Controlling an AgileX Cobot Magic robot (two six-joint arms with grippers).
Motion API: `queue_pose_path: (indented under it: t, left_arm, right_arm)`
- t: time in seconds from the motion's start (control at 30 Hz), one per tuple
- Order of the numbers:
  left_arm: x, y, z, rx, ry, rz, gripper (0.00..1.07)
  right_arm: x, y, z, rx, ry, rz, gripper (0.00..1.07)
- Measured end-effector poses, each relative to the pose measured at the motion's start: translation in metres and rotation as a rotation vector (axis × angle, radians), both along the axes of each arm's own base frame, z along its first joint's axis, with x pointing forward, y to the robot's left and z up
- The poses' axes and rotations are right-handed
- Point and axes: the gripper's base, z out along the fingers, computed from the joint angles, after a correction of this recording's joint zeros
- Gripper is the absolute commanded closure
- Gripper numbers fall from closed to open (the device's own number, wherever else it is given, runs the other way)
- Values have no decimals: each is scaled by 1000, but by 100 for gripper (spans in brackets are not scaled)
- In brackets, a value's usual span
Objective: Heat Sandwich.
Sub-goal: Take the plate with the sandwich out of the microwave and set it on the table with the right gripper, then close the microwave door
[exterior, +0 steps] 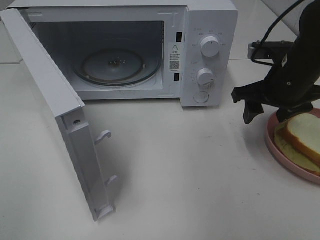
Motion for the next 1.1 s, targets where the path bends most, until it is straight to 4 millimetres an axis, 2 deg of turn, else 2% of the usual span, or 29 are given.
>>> queue_pose_path:
  t: [0.07, 0.17, 0.23, 0.3, 0.4, 0.57, 0.63, 0.67, 0.7, 0.73, 0.77, 0.8, 0.83, 0.87, 0.93, 0.97, 1.03, 1.1]
  left_arm:
    - [0, 0, 0, 0, 0, 0, 37]
    - [0, 0, 0, 0, 0, 0, 37]
    - [0, 0, 0, 0, 0, 0, 37]
    - [0, 0, 0, 0, 0, 0, 37]
    - [0, 0, 0, 0, 0, 0, 37]
    - [0, 0, 0, 0, 0, 0, 37]
    - [0, 0, 0, 0, 0, 0, 37]
    - [0, 0, 0, 0, 0, 0, 37]
    - [0, 0, 0, 0, 0, 0, 37]
    - [0, 0, 0, 0, 0, 0, 37]
    - [0, 0, 0, 0, 0, 0, 37]
    - [0, 0, 0, 0, 0, 0, 37]
    - [0, 0, 0, 0, 0, 0, 37]
    - [0, 0, 0, 0, 0, 0, 37]
    - [0, 0, 0, 0, 0, 0, 37]
    - [0, 0, 0, 0, 0, 0, 37]
    - [0, 0, 0, 0, 0, 0, 37]
    - [0, 0, 0, 0, 0, 0, 37]
  right_arm:
    - [6, -7, 18, -16, 45, 22, 38]
    - [10, -15, 30, -14, 72, 22, 38]
    - [13, -33, 45, 2, 124, 6, 38]
    - [13, -38, 48, 14, 142, -1, 38]
    - [6, -62, 56, 56, 247, -17, 38]
    - [-6, -76, 59, 70, 284, -36, 39]
    - [-15, -78, 59, 72, 291, -43, 39]
    - [-29, -77, 62, 74, 291, -44, 40]
    - [-29, -77, 62, 74, 291, -44, 40]
    - [-37, -76, 64, 76, 292, -46, 40]
    - [-47, -75, 65, 79, 292, -46, 40]
    - [-66, -74, 67, 80, 292, -47, 40]
    - [-75, -73, 69, 80, 284, -48, 40]
    - [-75, -73, 69, 80, 284, -48, 40]
    - [-96, -72, 74, 80, 248, -49, 40]
    - [-114, -70, 80, 83, 193, -50, 40]
    - [-122, -70, 80, 86, 176, -50, 40]
    - [-145, -67, 85, 89, 107, -50, 40]
